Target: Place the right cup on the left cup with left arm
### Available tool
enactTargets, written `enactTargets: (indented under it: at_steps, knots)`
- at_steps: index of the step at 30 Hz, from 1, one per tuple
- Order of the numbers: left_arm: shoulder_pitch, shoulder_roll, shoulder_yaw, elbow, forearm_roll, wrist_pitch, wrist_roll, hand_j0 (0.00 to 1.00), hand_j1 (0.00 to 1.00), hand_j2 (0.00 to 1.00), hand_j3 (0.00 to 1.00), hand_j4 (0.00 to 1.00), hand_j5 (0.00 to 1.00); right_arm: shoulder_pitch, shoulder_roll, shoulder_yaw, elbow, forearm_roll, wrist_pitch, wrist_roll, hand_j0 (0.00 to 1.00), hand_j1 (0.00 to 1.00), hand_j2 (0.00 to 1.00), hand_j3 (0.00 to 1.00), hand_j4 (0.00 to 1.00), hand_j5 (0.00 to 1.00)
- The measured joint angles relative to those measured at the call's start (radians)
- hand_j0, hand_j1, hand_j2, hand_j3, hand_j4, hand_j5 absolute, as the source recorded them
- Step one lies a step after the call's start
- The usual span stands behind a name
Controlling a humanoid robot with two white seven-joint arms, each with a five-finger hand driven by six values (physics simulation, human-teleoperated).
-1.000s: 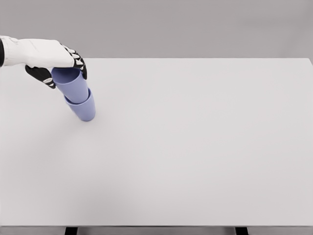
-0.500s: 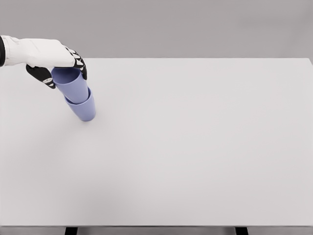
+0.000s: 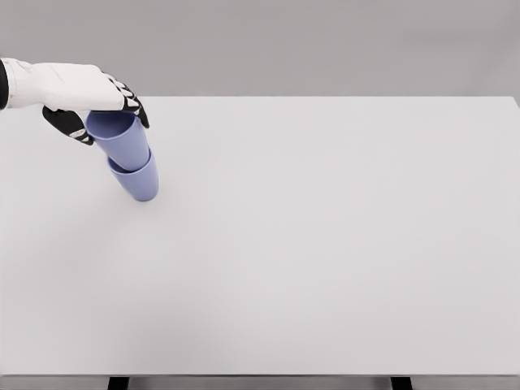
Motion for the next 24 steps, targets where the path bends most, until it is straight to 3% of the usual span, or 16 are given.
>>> enactTargets:
  at_steps: [14, 16, 19, 24]
  knots:
    - [0.002, 0.003, 0.0, 0.0, 0.0, 0.0, 0.0, 0.92, 0.92, 0.92, 0.92, 0.92, 0.92, 0.0, 0.0, 0.0, 0.0, 0.0, 0.0, 0.0, 1.0, 1.0, 1.0, 1.0, 1.0, 1.0]
    - [0.0, 0.004, 0.001, -0.001, 0.0, 0.0, 0.0, 0.98, 0.98, 0.98, 0.98, 0.98, 0.98, 0.0, 0.0, 0.0, 0.0, 0.0, 0.0, 0.0, 1.0, 1.0, 1.0, 1.0, 1.0, 1.0]
    - [-0.005, 0.007, 0.009, -0.006, 0.006, -0.001, 0.0, 1.0, 1.0, 1.0, 1.0, 1.0, 1.0, 0.0, 0.0, 0.0, 0.0, 0.0, 0.0, 0.0, 1.0, 1.0, 1.0, 1.0, 1.0, 1.0]
    - [0.008, 0.05, 0.096, -0.054, 0.019, -0.056, 0.0, 1.0, 1.0, 1.0, 1.0, 1.0, 1.0, 0.0, 0.0, 0.0, 0.0, 0.0, 0.0, 0.0, 1.0, 1.0, 1.0, 1.0, 1.0, 1.0]
